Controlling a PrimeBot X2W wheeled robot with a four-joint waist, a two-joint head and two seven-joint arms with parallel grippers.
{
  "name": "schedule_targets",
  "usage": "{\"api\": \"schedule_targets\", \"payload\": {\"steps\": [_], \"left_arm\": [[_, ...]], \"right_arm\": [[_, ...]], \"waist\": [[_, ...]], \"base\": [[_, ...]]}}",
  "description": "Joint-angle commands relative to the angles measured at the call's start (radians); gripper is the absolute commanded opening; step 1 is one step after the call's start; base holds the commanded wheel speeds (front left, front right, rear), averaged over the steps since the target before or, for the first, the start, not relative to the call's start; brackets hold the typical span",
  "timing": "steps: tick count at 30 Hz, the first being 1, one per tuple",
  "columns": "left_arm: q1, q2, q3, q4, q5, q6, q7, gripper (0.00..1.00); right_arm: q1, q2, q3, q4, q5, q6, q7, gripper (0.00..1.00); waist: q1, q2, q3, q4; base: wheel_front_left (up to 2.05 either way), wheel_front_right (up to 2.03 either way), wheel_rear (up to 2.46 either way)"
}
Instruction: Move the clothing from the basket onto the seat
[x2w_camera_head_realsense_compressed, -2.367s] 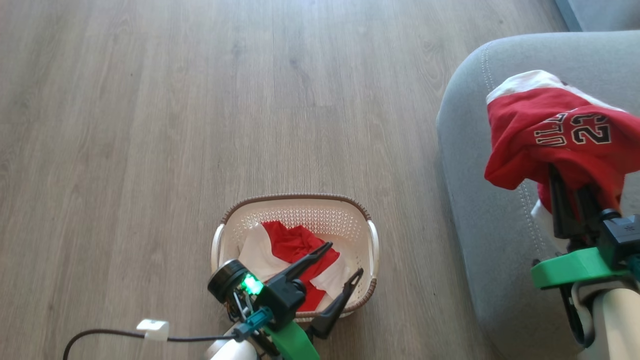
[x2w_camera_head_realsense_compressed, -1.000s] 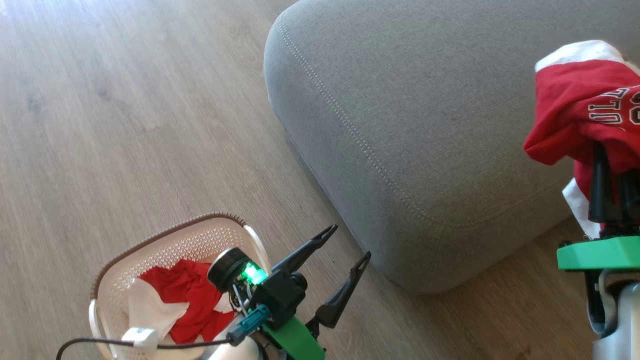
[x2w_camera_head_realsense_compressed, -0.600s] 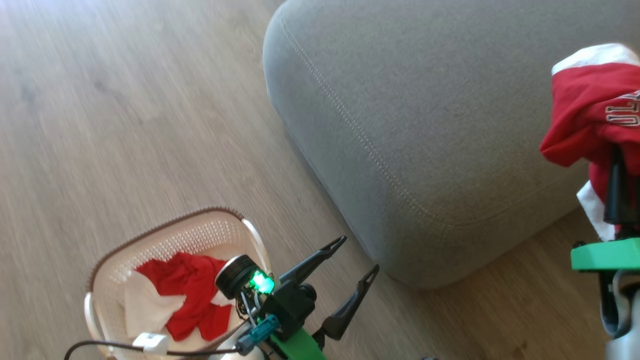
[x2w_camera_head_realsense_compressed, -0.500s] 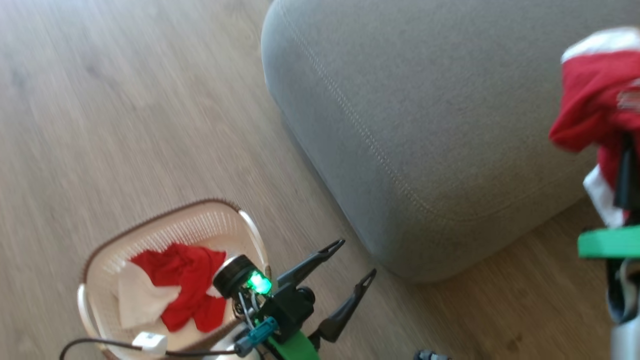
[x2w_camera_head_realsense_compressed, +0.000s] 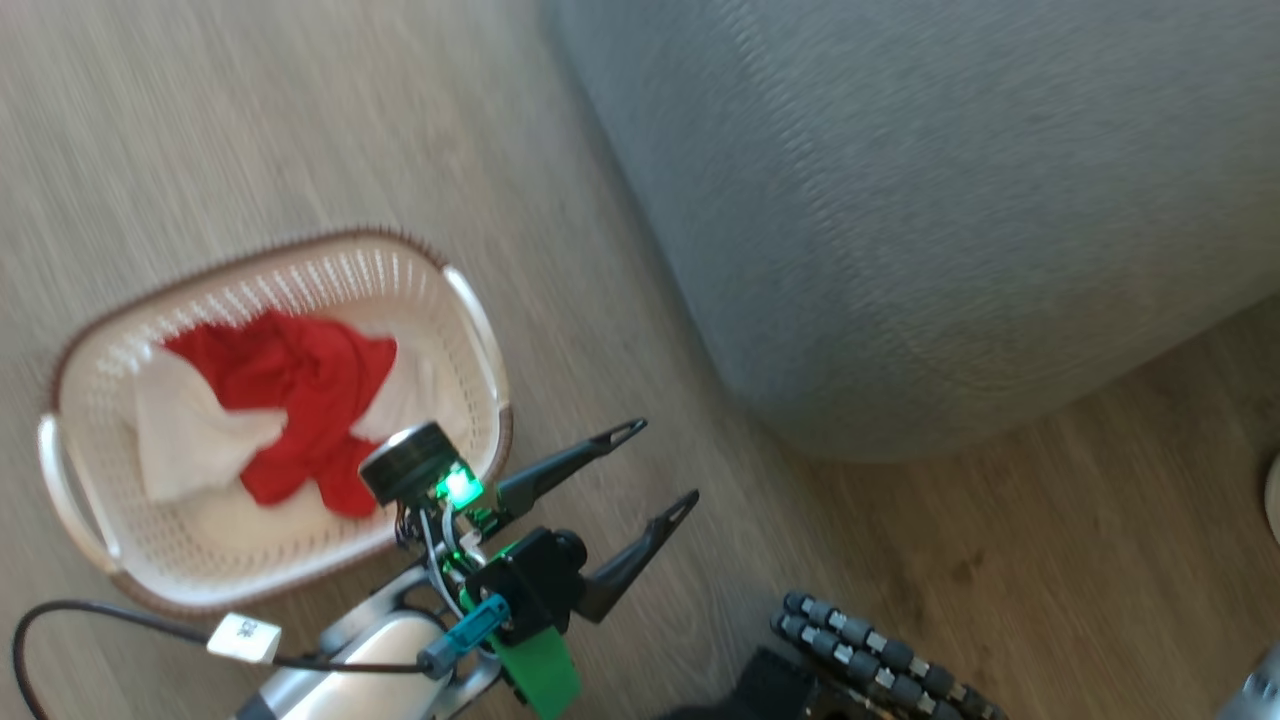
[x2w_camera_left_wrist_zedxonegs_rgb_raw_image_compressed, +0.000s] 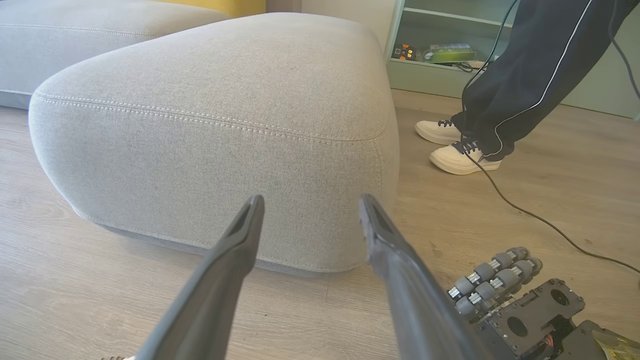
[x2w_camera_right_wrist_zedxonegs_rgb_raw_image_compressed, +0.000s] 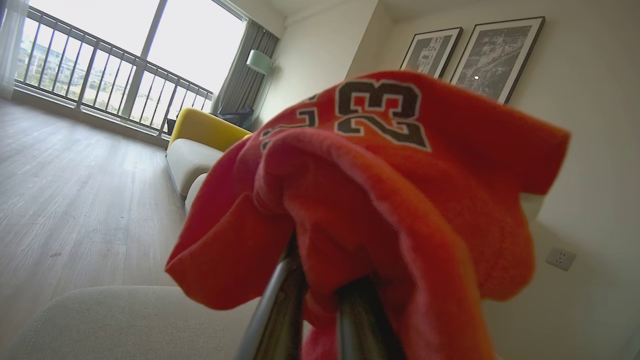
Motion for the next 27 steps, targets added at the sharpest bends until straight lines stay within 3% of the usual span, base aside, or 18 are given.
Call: {"api": "schedule_targets", "payload": {"steps": [1, 11, 23, 27], "left_arm": [[-0.024, 0.007, 0.021, -0.044, 0.013, -0.001, -0.005, 1.0], [-0.075, 0.05, 0.033, -0.074, 0.022, -0.001, -0.005, 1.0], [-0.107, 0.049, 0.05, -0.092, 0.024, 0.0, -0.005, 1.0], [-0.117, 0.043, 0.055, -0.093, 0.023, -0.001, -0.005, 1.0]], "right_arm": [[-0.028, -0.029, 0.005, -0.021, 0.003, 0.0, -0.002, 0.0], [-0.305, -0.134, -0.073, 0.24, 0.059, 0.0, -0.002, 0.0], [-0.542, -0.197, -0.118, 0.668, 0.025, 0.0, -0.002, 0.0], [-0.602, -0.198, -0.074, 0.856, 0.013, 0.0, 0.017, 0.0]], "waist": [[-0.0003, 0.0, 0.092, 0.033], [-0.0003, 0.0, 0.234, 0.097], [-0.0003, 0.0, 0.31, 0.153], [-0.0003, 0.0, 0.324, 0.169]], "base": [[0.0, 0.0, 0.0], [0.0, 0.0, 0.0], [0.0, 0.0, 0.0], [0.0, 0.0, 0.0]]}}
